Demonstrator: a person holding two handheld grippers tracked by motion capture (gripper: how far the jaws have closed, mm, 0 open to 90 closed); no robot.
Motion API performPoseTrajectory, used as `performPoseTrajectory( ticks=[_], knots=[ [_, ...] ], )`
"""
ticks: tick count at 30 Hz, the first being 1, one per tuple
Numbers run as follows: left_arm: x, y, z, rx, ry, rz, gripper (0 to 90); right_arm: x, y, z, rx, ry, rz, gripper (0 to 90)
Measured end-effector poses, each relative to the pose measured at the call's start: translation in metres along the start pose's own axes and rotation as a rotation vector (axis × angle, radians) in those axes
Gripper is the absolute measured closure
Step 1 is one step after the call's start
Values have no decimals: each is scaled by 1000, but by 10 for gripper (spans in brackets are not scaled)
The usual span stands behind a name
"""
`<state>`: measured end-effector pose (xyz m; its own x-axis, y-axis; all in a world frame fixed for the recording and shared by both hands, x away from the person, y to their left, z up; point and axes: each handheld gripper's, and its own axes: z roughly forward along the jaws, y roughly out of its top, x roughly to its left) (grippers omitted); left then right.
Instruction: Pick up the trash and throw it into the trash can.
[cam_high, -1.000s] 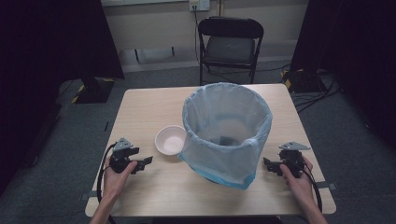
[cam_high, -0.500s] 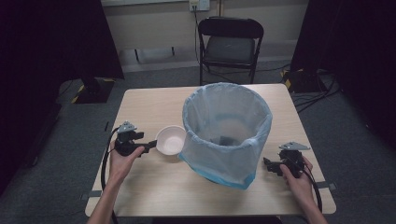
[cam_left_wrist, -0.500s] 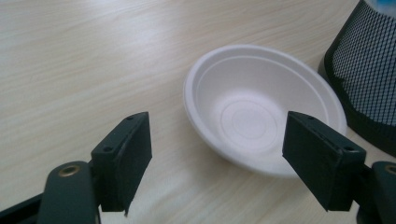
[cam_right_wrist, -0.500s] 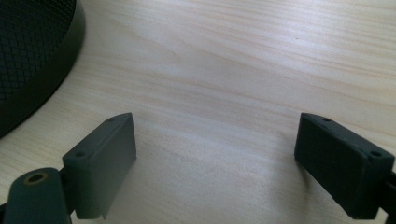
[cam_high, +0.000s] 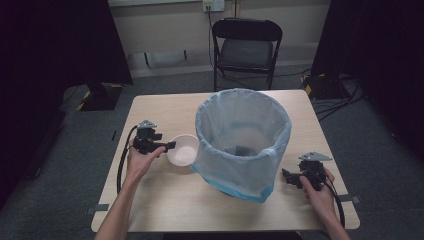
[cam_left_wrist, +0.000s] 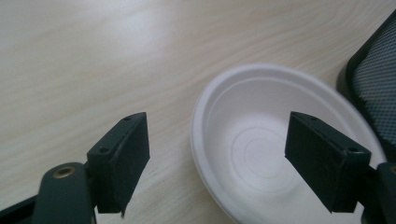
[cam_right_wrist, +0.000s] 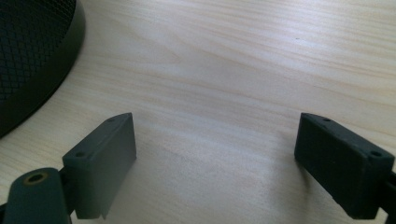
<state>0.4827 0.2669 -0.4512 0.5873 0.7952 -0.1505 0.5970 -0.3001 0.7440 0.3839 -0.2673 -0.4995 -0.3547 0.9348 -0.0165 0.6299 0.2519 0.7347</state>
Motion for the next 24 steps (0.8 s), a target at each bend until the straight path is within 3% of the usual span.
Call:
performPoseTrajectory(
  ticks=[5,13,20,21,24],
  knots=[
    [4,-5,18,65,-18,-18,239,0,0,0,0,0,1,120],
    [9,-10,31,114,-29,-44,339,0,0,0,0,0,0,120],
    [9,-10,37,112,-29,-62,597,0,0,0,0,0,1,120],
    [8,-10,37,120,-18,-44,621,0,0,0,0,0,1,120],
    [5,-10,37,123,-37,-19,708,0,0,0,0,0,0,120]
  ],
)
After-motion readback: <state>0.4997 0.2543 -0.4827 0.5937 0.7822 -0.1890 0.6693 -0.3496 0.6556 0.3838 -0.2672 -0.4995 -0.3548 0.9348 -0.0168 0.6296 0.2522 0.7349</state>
